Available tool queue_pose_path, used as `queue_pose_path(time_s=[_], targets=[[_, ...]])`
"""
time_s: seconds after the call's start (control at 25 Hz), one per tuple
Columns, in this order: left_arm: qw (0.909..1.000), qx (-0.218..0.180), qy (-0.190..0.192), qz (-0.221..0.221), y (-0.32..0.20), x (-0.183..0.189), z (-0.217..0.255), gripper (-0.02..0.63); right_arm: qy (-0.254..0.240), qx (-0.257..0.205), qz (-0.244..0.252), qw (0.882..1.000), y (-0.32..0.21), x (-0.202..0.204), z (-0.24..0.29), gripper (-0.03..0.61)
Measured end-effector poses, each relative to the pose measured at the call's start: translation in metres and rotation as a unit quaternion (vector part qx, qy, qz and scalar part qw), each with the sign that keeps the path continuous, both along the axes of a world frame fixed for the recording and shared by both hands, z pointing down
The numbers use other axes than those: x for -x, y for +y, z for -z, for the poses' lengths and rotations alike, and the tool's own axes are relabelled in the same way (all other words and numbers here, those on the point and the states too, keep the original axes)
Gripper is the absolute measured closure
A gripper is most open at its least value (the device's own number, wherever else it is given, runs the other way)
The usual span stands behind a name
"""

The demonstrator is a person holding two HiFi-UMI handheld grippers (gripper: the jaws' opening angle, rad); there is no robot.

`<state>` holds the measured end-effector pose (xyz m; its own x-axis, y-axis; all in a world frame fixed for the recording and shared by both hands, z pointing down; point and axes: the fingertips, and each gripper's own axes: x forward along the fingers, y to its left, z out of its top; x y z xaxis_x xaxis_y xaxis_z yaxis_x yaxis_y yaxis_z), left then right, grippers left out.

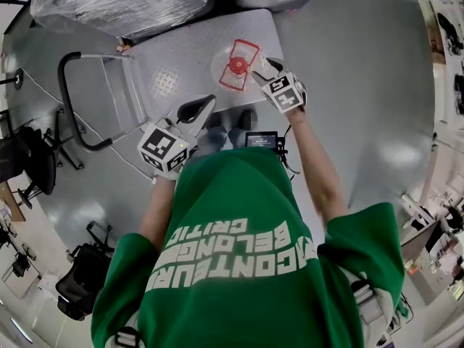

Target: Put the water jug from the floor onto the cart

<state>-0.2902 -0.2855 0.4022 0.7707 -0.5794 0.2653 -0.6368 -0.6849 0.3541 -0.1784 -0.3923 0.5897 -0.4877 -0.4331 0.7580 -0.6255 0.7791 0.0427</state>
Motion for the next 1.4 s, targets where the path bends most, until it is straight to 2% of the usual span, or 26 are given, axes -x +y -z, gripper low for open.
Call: queue_pose_path(time_s=[0.08, 0.2, 0.32, 0.36, 0.6, 0.8, 1.12, 1.4], targets=[[0.9999, -0.012, 0.001, -0.009, -0.001, -0.006, 0.005, 0.603, -0.022, -0.027, -0.008, 0.999, 0.0, -0.007, 0.03, 0.433], [0.9995, -0.023, 0.0, -0.02, 0.001, -0.015, 0.011, 0.603, -0.045, -0.062, -0.02, 0.997, 0.007, -0.019, 0.068, 0.475], [0.999, -0.033, -0.001, -0.03, 0.003, -0.026, 0.018, 0.603, -0.077, -0.103, -0.031, 0.991, 0.013, -0.032, 0.103, 0.577], [0.9987, -0.037, -0.001, -0.033, 0.002, -0.031, 0.021, 0.603, -0.086, -0.112, -0.035, 0.989, 0.015, -0.038, 0.115, 0.586], [0.9976, -0.053, 0.001, -0.044, 0.0, -0.054, 0.034, 0.603, -0.115, -0.164, -0.041, 0.979, 0.037, -0.063, 0.187, 0.586], [0.997, -0.06, -0.002, -0.049, -0.01, -0.06, 0.04, 0.603, -0.148, -0.201, -0.047, 0.967, 0.049, -0.066, 0.23, 0.586], [0.9964, -0.065, -0.003, -0.054, -0.019, -0.064, 0.044, 0.603, -0.164, -0.199, -0.019, 0.966, 0.06, -0.051, 0.23, 0.586], [0.9966, -0.061, -0.003, -0.055, -0.023, -0.063, 0.042, 0.604, -0.159, -0.194, -0.004, 0.968, 0.056, -0.046, 0.228, 0.586]])
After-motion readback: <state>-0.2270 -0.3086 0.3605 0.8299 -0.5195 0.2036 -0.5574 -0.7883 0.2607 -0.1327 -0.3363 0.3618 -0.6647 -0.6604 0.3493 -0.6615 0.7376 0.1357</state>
